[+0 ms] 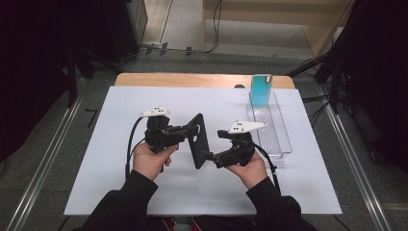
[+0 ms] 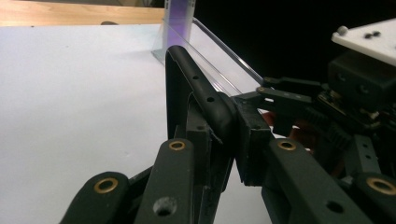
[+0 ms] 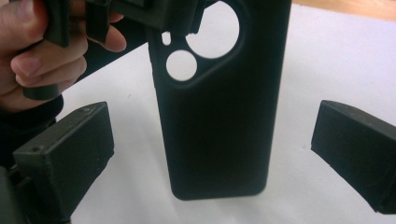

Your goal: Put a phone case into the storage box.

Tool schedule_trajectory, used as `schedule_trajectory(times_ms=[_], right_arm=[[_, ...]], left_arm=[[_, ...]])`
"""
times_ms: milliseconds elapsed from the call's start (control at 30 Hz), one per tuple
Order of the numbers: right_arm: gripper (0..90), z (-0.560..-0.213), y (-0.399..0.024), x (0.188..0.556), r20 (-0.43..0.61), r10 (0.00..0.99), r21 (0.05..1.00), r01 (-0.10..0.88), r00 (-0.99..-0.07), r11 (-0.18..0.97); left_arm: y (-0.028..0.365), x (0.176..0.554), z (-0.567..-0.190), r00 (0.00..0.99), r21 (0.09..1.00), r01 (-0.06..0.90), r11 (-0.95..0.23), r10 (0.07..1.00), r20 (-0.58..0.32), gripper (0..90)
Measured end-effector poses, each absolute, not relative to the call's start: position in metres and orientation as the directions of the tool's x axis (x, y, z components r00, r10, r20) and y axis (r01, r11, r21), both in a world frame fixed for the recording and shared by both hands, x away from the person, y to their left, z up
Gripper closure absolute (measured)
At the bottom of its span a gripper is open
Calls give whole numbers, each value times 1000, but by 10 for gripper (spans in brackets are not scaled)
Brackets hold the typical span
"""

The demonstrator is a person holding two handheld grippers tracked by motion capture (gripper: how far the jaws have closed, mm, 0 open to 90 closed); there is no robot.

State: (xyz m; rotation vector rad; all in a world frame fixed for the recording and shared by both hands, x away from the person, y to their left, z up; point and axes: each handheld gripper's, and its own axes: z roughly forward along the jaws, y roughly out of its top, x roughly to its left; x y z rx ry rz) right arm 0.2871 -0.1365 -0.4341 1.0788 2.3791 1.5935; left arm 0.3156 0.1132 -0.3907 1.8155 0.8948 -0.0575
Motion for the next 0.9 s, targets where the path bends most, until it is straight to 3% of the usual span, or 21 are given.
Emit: schedule_trajectory(times_ms=[800,900], right_arm=[[0,-429,-120,297,298,602,821,521,-741,235],[65,-429,-120,296,304,602,826,519,-739,221]], left_arm=[[96,298,-391,748,786,587,-193,501,-436,782],[95,297,-391,749,786,588,-194,498,-437,782]])
